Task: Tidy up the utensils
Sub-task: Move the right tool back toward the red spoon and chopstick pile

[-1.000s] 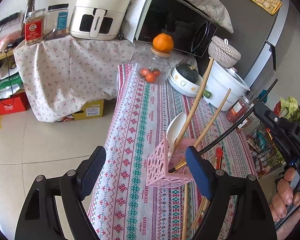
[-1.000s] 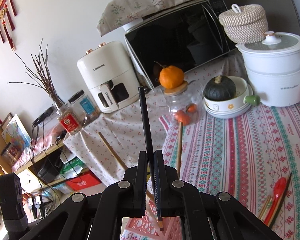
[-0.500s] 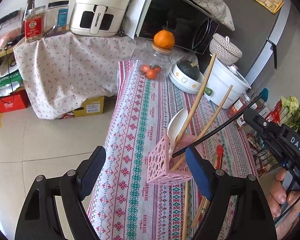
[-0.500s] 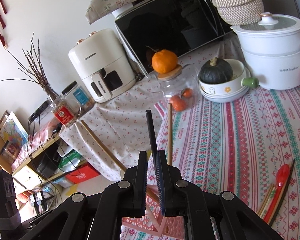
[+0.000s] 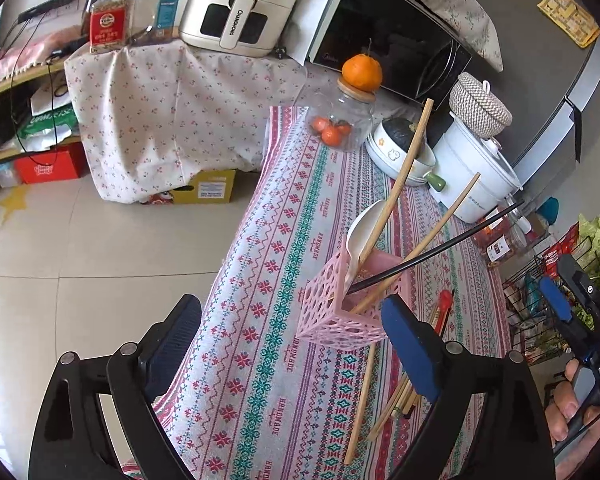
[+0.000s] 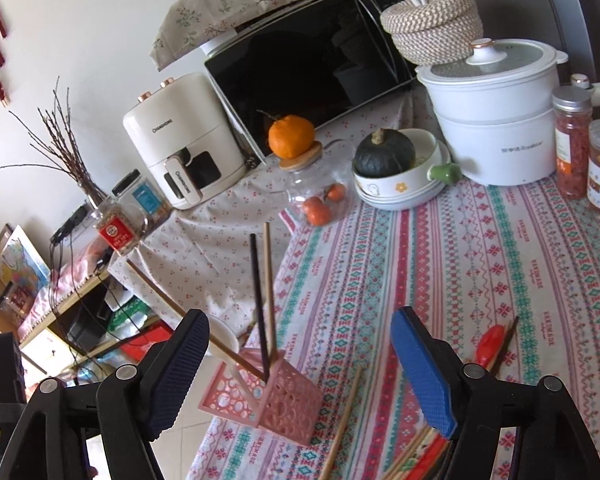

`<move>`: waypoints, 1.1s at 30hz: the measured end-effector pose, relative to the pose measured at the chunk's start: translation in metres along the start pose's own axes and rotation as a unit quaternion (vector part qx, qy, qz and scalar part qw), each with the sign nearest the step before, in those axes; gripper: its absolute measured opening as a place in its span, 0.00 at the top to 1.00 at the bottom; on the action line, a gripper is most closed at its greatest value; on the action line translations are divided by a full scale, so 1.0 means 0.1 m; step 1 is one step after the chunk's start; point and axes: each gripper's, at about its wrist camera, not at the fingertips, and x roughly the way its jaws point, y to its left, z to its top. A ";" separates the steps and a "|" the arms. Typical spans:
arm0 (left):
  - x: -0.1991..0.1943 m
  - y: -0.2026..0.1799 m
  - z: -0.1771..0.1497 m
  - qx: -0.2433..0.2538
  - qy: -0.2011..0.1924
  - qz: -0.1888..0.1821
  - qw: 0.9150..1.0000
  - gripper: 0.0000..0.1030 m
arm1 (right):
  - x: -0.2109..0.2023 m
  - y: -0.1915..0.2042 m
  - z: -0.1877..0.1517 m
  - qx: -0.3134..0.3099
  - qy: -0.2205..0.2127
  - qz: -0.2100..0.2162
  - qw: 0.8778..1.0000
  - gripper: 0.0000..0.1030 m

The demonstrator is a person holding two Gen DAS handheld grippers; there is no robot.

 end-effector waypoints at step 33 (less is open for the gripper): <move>0.51 -1.19 -0.96 0.268 0.107 -0.070 0.955 0.20 | 0.73 -1.21 -0.46 0.044 0.202 -0.138 0.969 0.43</move>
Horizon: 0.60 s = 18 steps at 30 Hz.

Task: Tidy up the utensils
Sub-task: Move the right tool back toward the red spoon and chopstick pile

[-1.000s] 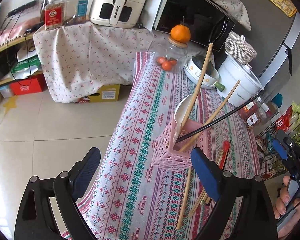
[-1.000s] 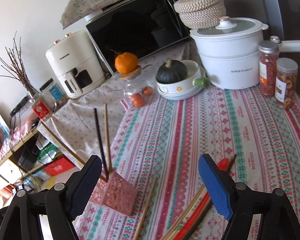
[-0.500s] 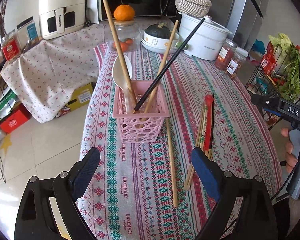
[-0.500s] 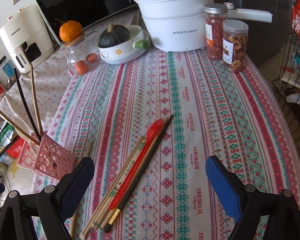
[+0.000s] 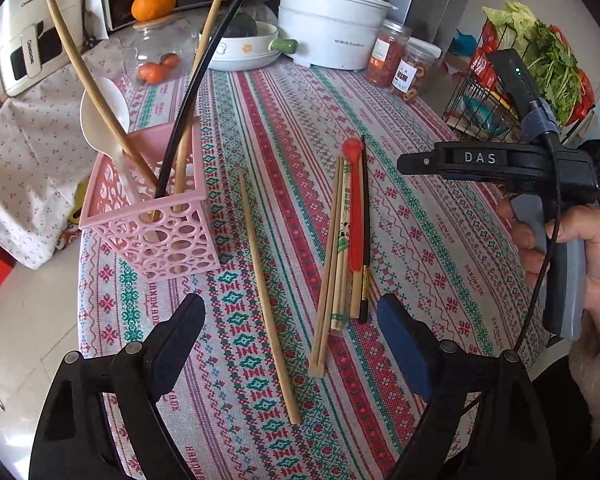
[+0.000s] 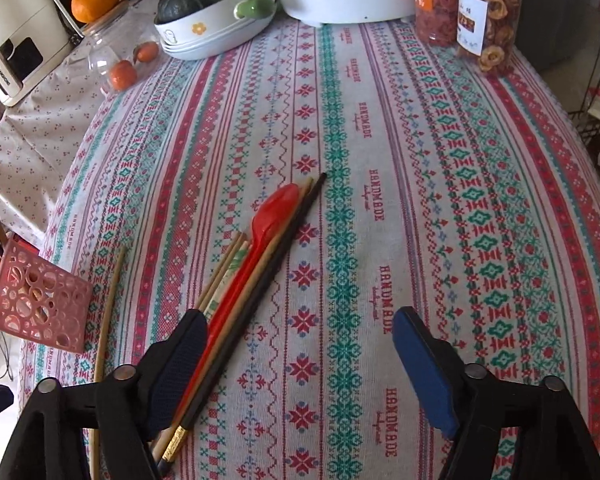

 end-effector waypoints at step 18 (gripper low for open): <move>0.04 0.04 0.02 0.004 0.009 -0.021 1.000 0.33 | 0.49 0.18 0.20 0.007 0.051 -0.031 0.998 0.82</move>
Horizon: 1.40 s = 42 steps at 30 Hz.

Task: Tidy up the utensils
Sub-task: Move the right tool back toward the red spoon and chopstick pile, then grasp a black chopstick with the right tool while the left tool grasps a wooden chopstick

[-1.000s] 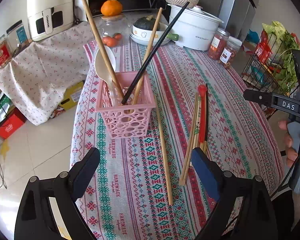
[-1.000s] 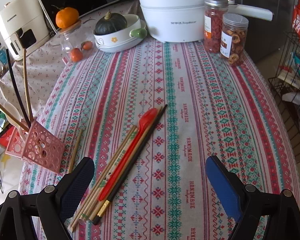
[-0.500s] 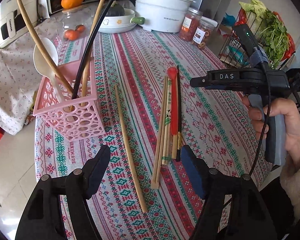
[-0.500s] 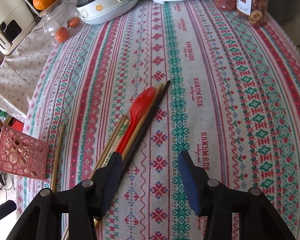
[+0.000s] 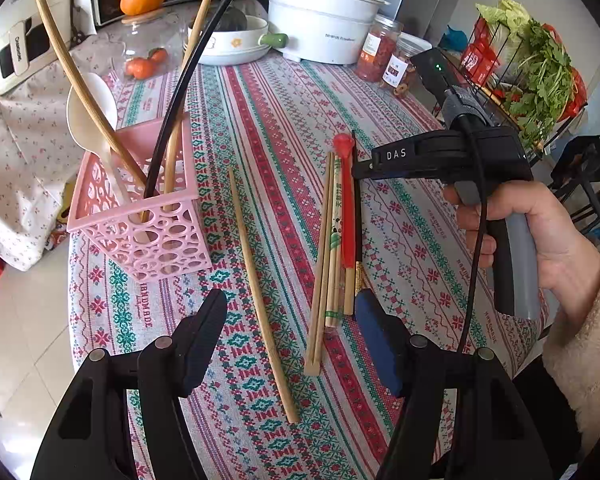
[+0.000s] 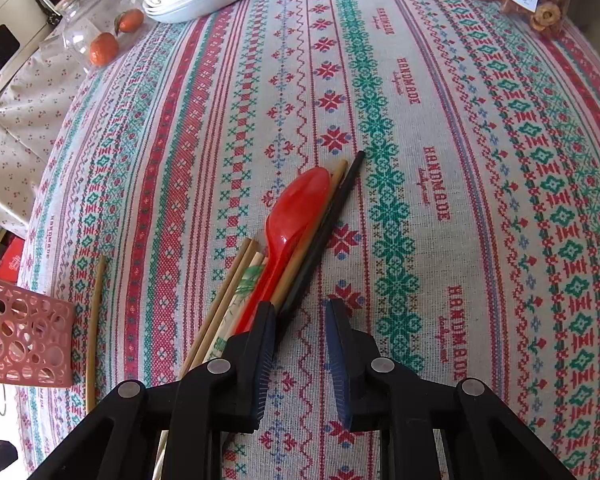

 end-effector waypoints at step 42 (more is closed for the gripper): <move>0.65 -0.06 -0.16 0.050 0.128 0.013 0.990 0.93 | -0.38 -0.48 -0.69 -0.079 0.085 0.029 0.993 0.96</move>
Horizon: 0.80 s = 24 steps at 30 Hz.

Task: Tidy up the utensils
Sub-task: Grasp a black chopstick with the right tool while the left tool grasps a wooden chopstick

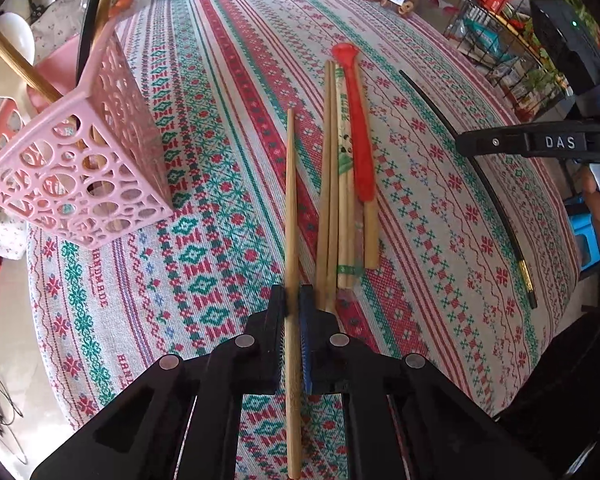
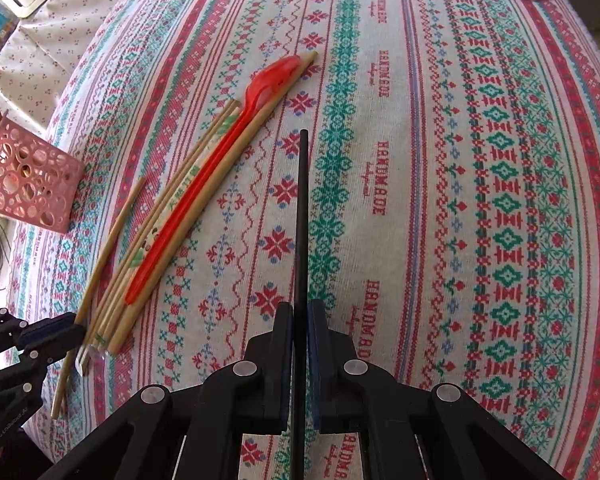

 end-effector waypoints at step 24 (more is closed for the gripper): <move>0.09 -0.12 0.46 0.023 -0.017 0.004 1.000 0.90 | 0.28 0.48 0.22 -0.060 -0.042 -0.094 0.993 0.83</move>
